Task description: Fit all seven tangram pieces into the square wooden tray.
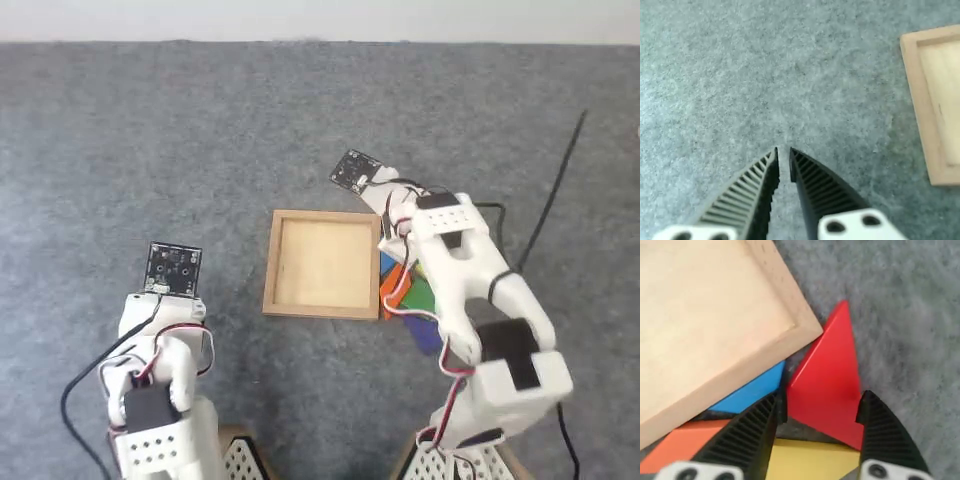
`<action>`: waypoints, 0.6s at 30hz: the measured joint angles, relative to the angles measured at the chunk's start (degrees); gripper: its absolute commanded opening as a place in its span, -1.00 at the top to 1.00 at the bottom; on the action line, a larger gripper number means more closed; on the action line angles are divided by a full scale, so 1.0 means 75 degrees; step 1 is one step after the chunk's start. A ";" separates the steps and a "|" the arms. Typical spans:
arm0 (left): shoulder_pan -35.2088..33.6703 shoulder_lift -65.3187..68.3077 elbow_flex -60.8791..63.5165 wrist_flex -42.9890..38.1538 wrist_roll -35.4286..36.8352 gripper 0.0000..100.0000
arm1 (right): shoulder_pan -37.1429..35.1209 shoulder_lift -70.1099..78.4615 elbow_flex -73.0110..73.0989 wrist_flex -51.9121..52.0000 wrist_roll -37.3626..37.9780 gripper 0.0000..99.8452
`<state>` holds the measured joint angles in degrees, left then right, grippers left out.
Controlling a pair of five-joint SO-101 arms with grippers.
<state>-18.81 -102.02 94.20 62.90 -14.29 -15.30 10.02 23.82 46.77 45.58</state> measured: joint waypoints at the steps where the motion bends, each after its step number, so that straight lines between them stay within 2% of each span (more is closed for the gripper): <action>1: 0.0000 0.0000 0.0047 0.0000 0.0000 0.88 | -0.0023 0.0152 -0.0188 0.0094 0.0070 0.52; 6: 0.0012 -0.0023 0.0094 0.0000 0.0000 0.88 | 0.0059 0.0703 -0.0832 0.0457 0.0457 0.52; 18: 0.0012 -0.0023 0.0094 0.0000 -0.0047 0.88 | 0.0516 0.0996 -0.1020 0.0715 0.1688 0.53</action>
<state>-18.73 -102.20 94.90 62.90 -14.64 -11.43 17.49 16.18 52.13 58.24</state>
